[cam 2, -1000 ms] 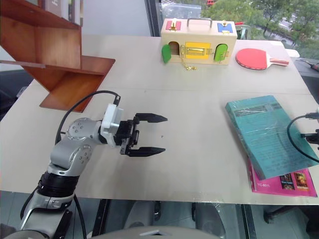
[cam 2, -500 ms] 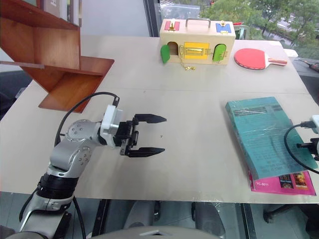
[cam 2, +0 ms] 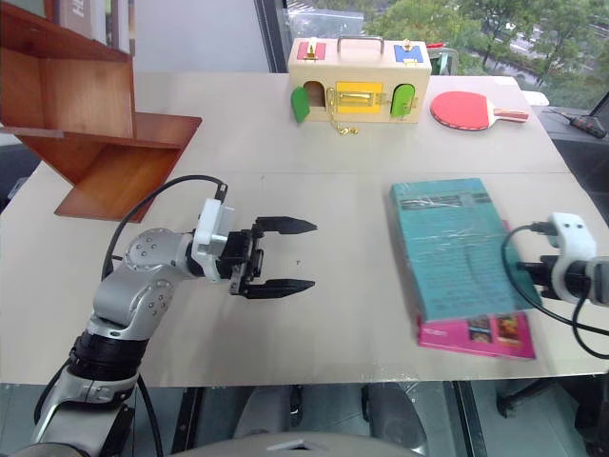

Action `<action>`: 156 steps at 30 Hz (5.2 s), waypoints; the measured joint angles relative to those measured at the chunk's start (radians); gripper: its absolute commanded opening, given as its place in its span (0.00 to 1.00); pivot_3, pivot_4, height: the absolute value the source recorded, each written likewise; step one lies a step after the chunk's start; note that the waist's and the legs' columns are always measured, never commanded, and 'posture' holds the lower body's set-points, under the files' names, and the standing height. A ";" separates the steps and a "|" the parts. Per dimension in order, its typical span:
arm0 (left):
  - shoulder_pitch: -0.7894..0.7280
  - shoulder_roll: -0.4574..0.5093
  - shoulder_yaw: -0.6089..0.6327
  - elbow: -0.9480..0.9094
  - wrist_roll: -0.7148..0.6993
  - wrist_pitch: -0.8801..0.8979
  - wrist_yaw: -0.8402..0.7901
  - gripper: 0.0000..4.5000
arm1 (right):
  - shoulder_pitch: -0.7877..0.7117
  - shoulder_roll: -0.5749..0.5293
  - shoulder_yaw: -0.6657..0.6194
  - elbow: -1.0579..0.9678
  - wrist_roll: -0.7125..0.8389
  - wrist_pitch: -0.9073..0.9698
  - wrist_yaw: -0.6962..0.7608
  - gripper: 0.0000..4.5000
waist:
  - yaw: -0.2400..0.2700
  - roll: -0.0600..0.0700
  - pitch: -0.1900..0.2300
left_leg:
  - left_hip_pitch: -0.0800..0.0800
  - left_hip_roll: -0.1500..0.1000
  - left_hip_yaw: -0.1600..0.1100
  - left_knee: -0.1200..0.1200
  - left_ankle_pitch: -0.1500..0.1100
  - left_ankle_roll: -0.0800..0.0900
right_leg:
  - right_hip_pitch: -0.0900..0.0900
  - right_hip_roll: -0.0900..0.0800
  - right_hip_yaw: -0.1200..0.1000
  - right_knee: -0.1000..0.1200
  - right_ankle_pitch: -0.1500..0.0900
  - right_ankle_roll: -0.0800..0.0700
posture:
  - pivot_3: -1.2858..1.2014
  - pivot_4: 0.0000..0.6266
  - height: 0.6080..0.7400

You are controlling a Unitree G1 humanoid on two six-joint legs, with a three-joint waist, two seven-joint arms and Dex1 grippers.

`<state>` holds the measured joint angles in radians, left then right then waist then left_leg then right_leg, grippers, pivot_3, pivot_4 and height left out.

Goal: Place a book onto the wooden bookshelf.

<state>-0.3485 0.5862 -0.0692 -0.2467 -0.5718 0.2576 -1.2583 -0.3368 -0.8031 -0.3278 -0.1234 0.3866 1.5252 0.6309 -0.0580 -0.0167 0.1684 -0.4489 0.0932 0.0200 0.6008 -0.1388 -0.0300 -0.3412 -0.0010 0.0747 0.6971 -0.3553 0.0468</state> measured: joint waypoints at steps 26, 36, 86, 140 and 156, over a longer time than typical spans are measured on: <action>0.012 0.143 0.149 -0.013 -0.123 0.157 0.060 1.00 | 0.299 0.211 -0.189 -0.326 0.058 -0.618 0.009 0.02 | 0.023 0.000 0.000 | -0.003 -0.002 0.001 -0.002 0.000 0.000 | -0.003 -0.002 -0.001 -0.001 0.000 0.000 | 0.52 0.24 1.00; -0.040 0.117 0.147 0.071 -0.139 0.281 0.121 1.00 | 0.435 0.180 -0.177 -0.465 0.086 -0.840 0.084 0.02 | 0.019 -0.001 0.000 | -0.001 -0.001 0.000 -0.001 0.000 0.000 | -0.001 -0.002 -0.001 -0.001 0.000 0.000 | 0.52 0.24 1.00; -0.060 0.117 0.113 0.253 -0.041 0.240 0.054 1.00 | 0.671 0.148 -0.286 -0.644 0.335 -0.893 0.106 1.00 | 0.038 0.001 0.002 | -0.001 -0.001 -0.001 -0.002 0.000 0.000 | -0.001 -0.002 -0.002 0.000 0.000 0.000 | 0.52 0.24 1.00; -0.635 -0.191 0.369 0.538 -0.087 0.937 0.541 0.01 | 0.655 -0.062 -0.002 -0.810 0.401 -1.165 -0.260 1.00 | 0.052 -0.008 0.005 | -0.009 -0.004 -0.007 0.006 0.003 -0.005 | 0.000 -0.004 -0.008 0.000 0.000 0.001 | 0.52 0.24 1.00; -0.575 0.577 0.194 0.464 0.404 -0.521 -0.001 0.01 | 0.241 0.026 0.171 -0.405 0.359 -1.147 0.025 1.00 | 0.042 -0.006 0.008 | -0.004 -0.002 0.000 -0.001 0.000 0.000 | -0.003 -0.003 -0.002 -0.001 0.000 0.000 | 0.52 0.24 1.00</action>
<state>-0.9239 1.1632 0.1250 0.2172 -0.1674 -0.2639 -1.2596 -0.0963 -0.7768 -0.1568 -0.5280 0.7461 0.3783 0.6557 -0.0163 -0.0225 0.1768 -0.4527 0.0908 0.0199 0.5994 -0.1387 -0.0303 -0.3442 -0.0043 0.0722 0.6958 -0.3553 0.0465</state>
